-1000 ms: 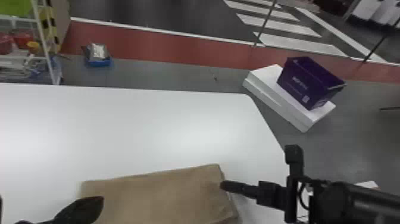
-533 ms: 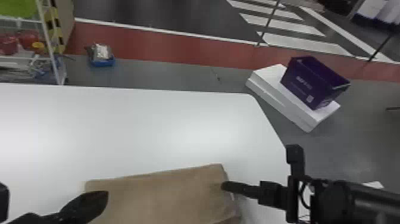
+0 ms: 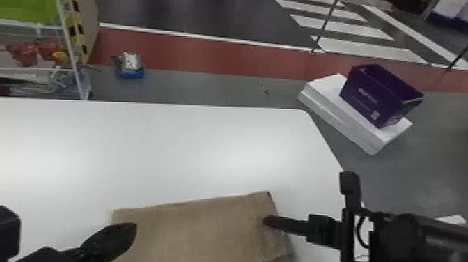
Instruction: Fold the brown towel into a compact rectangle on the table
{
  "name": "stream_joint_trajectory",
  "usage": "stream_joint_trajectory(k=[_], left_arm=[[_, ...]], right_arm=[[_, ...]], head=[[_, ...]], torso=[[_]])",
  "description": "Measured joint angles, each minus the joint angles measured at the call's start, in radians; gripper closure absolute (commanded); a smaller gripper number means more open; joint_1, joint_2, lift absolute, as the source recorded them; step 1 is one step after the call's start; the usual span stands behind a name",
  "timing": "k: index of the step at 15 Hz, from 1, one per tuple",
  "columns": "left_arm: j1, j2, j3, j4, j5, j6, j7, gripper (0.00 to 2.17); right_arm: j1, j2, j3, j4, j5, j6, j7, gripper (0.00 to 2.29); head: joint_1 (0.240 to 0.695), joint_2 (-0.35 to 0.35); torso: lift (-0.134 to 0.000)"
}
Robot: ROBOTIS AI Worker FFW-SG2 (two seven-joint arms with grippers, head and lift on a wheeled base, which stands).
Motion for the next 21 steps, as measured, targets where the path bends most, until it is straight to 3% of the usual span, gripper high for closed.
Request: stream_joint_trajectory(k=[3,8,13,14,16,21], left_arm=[[0.019,0.0,0.016,-0.028,0.027,0.002,-0.015,1.17],[0.022,0.0,-0.016,0.041,0.045,-0.044,-0.027,1.29],[-0.013,0.003,-0.072,0.177,-0.004,-0.236,0.012,1.38],[-0.019,0.004,-0.072,0.196,-0.014,-0.264,0.017,1.5],[-0.03,0.008,-0.065,0.223,-0.033,-0.272,0.018,1.72],[-0.018,0.03,-0.037,0.231,-0.049,-0.199,-0.011,1.72]], right_arm=[[0.005,-0.001,-0.01,0.003,-0.014,0.0,0.009,1.29],[0.021,-0.001,-0.052,0.005,-0.058,0.0,0.027,1.29],[0.031,-0.001,-0.101,-0.012,-0.117,0.0,0.047,1.29],[0.033,-0.001,-0.115,-0.02,-0.134,0.0,0.053,1.29],[0.034,-0.003,-0.142,-0.044,-0.168,0.0,0.055,1.29],[0.028,-0.005,-0.156,-0.115,-0.201,0.0,0.055,1.29]], head=[[0.695,-0.296],[0.695,-0.337],[0.695,-0.35],[0.695,-0.35],[0.695,-0.347],[0.695,-0.32]], torso=[[-0.123],[-0.123],[-0.123],[-0.123],[-0.123],[-0.123]])
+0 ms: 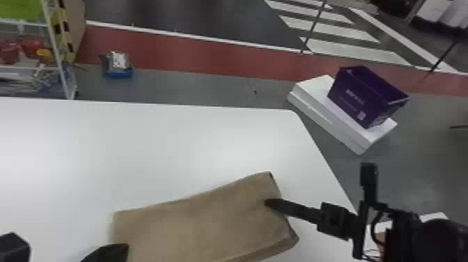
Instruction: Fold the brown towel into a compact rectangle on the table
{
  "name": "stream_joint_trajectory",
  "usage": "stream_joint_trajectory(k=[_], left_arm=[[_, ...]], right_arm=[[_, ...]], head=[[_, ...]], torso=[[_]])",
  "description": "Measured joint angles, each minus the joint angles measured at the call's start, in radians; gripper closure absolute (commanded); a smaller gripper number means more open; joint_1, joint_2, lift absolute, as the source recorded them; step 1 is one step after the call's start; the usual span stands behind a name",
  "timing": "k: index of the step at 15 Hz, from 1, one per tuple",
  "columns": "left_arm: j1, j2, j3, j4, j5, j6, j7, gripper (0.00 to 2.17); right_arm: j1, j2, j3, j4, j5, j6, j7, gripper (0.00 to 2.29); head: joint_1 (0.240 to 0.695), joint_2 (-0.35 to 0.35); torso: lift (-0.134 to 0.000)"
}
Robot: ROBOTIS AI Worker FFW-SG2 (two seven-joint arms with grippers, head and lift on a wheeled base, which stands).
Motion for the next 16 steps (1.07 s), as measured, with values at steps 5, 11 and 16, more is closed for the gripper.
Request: stream_joint_trajectory(k=[5,11,16], left_arm=[[0.014,0.004,0.002,0.001,0.0,0.009,-0.002,1.72],[0.008,0.002,-0.031,0.006,-0.006,0.012,0.009,1.72],[-0.011,-0.005,-0.07,0.013,-0.022,0.036,0.016,1.72]], right_arm=[[0.006,0.005,-0.01,-0.039,-0.101,0.0,0.0,1.29],[0.002,0.055,0.037,-0.083,-0.21,0.0,-0.032,1.29],[-0.004,0.096,0.196,-0.089,-0.21,0.0,-0.092,1.29]], head=[[0.695,-0.288],[0.695,-0.228],[0.695,-0.139]], torso=[[-0.123],[-0.123],[-0.123]])
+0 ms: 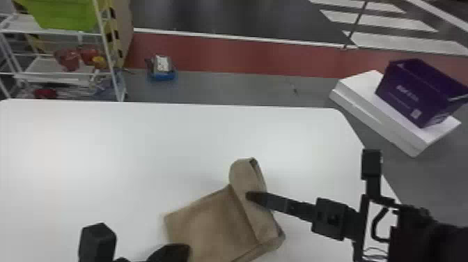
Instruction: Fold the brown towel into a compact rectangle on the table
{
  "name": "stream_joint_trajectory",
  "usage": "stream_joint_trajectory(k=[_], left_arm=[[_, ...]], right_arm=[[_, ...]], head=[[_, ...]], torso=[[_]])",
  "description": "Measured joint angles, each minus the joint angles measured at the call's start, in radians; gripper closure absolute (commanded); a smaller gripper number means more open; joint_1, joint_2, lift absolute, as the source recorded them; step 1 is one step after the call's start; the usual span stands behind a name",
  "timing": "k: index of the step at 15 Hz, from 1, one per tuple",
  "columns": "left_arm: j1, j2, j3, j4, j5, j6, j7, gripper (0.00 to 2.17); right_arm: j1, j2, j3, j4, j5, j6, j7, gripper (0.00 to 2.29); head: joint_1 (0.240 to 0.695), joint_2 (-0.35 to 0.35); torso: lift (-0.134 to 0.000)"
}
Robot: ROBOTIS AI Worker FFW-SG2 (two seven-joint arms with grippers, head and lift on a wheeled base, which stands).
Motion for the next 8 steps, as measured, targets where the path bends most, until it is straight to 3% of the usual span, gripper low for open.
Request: stream_joint_trajectory(k=[4,8], left_arm=[[-0.009,0.0,-0.016,-0.001,-0.004,0.007,0.007,1.72],[-0.009,0.001,-0.016,-0.01,-0.003,0.012,0.007,1.72]], right_arm=[[-0.012,0.012,0.119,0.034,0.043,0.0,-0.027,1.29],[-0.022,0.019,0.161,0.064,0.084,0.0,-0.044,1.28]], head=[[0.695,-0.08],[0.695,-0.064]], torso=[[-0.123],[-0.123]])
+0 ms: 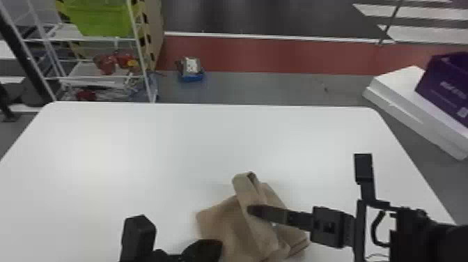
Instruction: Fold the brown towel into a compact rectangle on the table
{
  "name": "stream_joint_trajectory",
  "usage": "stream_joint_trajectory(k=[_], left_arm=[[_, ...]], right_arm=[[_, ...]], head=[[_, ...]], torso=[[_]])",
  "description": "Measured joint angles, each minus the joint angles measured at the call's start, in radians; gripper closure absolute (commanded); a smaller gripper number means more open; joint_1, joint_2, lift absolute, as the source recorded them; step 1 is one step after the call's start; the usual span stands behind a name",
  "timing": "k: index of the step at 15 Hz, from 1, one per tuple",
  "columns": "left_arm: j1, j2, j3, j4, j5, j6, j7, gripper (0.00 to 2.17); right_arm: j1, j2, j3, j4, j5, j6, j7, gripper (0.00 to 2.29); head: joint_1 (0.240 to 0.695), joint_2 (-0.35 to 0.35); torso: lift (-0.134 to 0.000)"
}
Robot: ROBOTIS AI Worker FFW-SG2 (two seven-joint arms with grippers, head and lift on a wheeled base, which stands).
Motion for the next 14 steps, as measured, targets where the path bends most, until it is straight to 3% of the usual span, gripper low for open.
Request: stream_joint_trajectory(k=[3,4,6,8,11,14], left_arm=[[0.002,0.001,0.0,-0.003,0.0,0.003,-0.002,1.72],[0.002,0.002,0.001,-0.003,0.002,0.004,-0.003,1.72],[0.004,0.004,0.007,-0.003,0.005,0.003,-0.007,1.72],[0.007,0.006,0.016,-0.003,0.01,0.001,-0.012,1.72],[0.011,0.006,0.029,-0.004,0.013,0.001,-0.017,1.72],[0.012,0.006,0.03,-0.006,0.013,0.001,-0.017,1.72]], right_arm=[[-0.012,0.0,0.054,0.039,0.04,0.0,-0.012,1.27],[-0.015,0.0,0.077,0.056,0.048,0.0,-0.022,1.13],[-0.018,0.0,0.123,0.076,0.06,0.0,-0.039,0.0],[-0.012,0.0,0.154,0.089,0.059,0.0,-0.015,0.0],[0.037,0.0,0.149,0.09,0.002,0.0,0.037,0.05],[0.087,0.0,0.107,0.055,-0.027,-0.025,0.056,0.05]], head=[[0.695,-0.042],[0.695,-0.032],[0.695,-0.011],[0.695,0.015],[0.695,0.073],[0.695,0.058]], torso=[[-0.123],[-0.123],[-0.123],[-0.123],[-0.123],[-0.123]])
